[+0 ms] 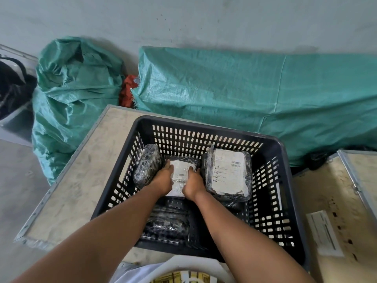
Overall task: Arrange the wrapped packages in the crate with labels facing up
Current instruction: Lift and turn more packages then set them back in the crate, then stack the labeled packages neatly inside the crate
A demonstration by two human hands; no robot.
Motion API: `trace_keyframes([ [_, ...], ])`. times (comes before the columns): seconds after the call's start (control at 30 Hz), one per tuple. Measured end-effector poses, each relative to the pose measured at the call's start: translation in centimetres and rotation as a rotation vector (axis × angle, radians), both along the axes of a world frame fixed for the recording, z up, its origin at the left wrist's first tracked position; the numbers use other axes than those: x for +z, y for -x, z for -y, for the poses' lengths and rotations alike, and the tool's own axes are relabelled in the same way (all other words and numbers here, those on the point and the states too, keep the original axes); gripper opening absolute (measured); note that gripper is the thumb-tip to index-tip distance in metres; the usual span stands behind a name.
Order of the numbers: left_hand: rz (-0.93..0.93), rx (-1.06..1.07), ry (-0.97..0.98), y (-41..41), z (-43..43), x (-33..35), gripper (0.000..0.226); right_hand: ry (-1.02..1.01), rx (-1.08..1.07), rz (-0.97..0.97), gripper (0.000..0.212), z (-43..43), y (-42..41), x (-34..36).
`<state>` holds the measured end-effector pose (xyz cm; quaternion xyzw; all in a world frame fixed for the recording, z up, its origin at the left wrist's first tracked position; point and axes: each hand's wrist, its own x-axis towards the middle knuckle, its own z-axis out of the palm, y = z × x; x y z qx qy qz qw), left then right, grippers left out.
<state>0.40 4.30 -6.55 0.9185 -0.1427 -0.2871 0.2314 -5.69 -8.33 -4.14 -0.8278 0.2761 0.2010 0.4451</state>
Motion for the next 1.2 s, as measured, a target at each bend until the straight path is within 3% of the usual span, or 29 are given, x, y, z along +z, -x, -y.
trace_keyframes([
  [0.2,-0.041,0.125,0.166,-0.5,1.2,4.7,0.075,-0.114,-0.083,0.03,0.073,1.0,1.2,1.2],
  [0.37,0.057,0.107,0.336,-0.7,-0.5,11.6,0.067,-0.148,-0.108,0.108,0.055,1.8,1.5,2.3],
  [0.53,0.361,0.173,0.494,0.9,-6.4,15.6,0.048,-0.134,-0.029,0.234,0.05,1.0,0.8,4.0],
  [0.63,0.538,0.152,0.357,1.2,-9.1,15.5,0.044,-0.206,0.017,0.314,0.05,-0.4,-0.3,5.1],
  [0.73,0.391,0.211,0.258,1.9,-11.3,14.0,0.05,-0.247,0.115,0.36,0.053,-2.6,-0.7,5.2],
  [0.83,0.256,0.256,0.416,2.7,-11.9,12.6,0.052,-0.207,0.196,0.359,0.054,-4.3,-1.3,4.7],
  [0.93,0.257,0.29,0.536,3.0,-12.2,11.8,0.052,-0.153,0.261,0.337,0.062,-5.6,-1.5,4.1],
  [1.07,0.237,0.315,0.577,2.9,-12.9,10.9,0.052,-0.07,0.281,0.385,0.089,-6.4,-1.0,3.0],
  [1.2,0.215,0.31,0.566,2.7,-13.6,9.3,0.053,-0.057,0.26,0.415,0.086,-6.9,-0.9,2.2],
])
